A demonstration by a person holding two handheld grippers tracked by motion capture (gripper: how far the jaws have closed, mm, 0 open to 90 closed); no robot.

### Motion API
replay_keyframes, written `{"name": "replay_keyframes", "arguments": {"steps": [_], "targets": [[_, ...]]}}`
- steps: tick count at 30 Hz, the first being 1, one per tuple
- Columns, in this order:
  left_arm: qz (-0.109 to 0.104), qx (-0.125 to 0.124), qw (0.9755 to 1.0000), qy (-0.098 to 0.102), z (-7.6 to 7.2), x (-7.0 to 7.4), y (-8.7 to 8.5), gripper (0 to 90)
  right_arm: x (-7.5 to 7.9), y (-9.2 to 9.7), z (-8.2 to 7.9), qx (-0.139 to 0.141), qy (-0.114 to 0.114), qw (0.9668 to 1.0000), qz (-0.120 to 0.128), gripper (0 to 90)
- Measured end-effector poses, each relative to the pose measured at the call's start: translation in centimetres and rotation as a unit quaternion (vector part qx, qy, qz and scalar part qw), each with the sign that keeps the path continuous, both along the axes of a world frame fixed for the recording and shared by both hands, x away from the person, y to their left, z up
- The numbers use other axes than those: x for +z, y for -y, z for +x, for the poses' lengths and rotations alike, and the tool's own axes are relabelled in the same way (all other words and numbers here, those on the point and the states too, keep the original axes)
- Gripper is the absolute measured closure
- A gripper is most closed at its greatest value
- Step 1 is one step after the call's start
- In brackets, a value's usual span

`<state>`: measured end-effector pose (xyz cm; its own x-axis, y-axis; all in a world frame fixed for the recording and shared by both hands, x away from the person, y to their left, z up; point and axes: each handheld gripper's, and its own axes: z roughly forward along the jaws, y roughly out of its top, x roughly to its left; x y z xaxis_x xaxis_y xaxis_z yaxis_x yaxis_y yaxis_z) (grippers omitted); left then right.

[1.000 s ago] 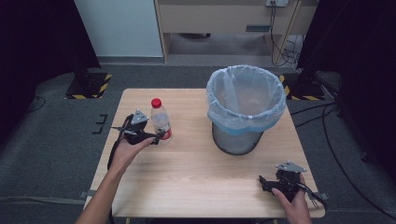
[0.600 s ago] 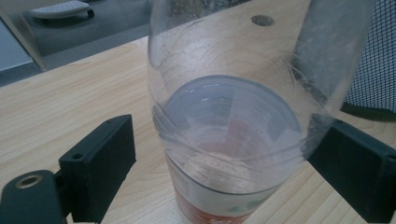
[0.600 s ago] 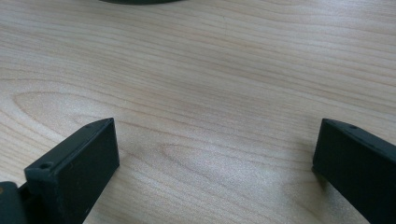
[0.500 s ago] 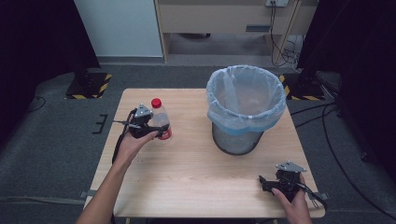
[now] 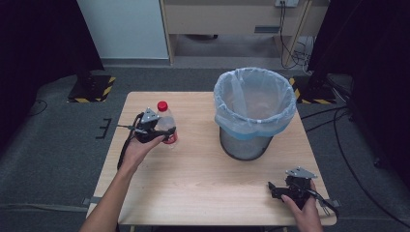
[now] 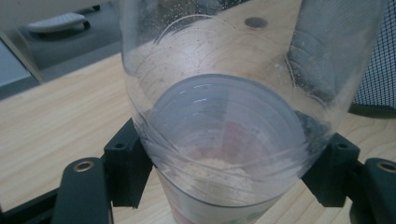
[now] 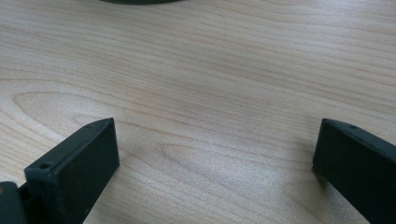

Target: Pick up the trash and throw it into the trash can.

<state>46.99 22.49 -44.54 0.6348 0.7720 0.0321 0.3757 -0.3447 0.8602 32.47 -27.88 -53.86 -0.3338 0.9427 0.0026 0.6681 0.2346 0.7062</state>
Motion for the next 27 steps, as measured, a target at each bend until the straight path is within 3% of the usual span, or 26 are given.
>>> {"name": "replay_keyframes", "arguments": {"steps": [4, 5, 10, 17, 25, 27], "targets": [[-0.001, -0.012, 0.9998, 0.017, -0.6, 2.0, 0.2, 27.3, 0.0, 0.0, 0.0, 0.0, 0.0, 1.0, 0.0, 0.3], [0.003, -0.02, 0.9994, 0.028, -1.0, 3.2, 0.4, 27.3, 0.0, 0.0, 0.0, 0.001, 0.0, 1.0, 0.0, 0.3], [0.011, -0.038, 0.9984, 0.041, -1.5, 5.2, 0.8, 27.3, 0.0, 0.0, 0.1, -0.001, 0.0, 1.0, 0.001, 0.3], [0.007, -0.049, 0.9975, 0.051, -2.1, 7.5, 1.1, 27.4, 0.0, 0.0, 0.3, -0.002, 0.001, 1.0, -0.001, 0.3], [0.019, -0.061, 0.9958, 0.066, -2.8, 9.9, 2.2, 27.4, 0.0, 0.0, 0.3, -0.002, 0.001, 1.0, 0.0, 0.3], [0.013, -0.066, 0.9953, 0.069, -3.0, 10.5, 2.4, 27.4, 0.0, 0.0, 0.3, -0.002, 0.001, 1.0, 0.0, 0.3]]}}
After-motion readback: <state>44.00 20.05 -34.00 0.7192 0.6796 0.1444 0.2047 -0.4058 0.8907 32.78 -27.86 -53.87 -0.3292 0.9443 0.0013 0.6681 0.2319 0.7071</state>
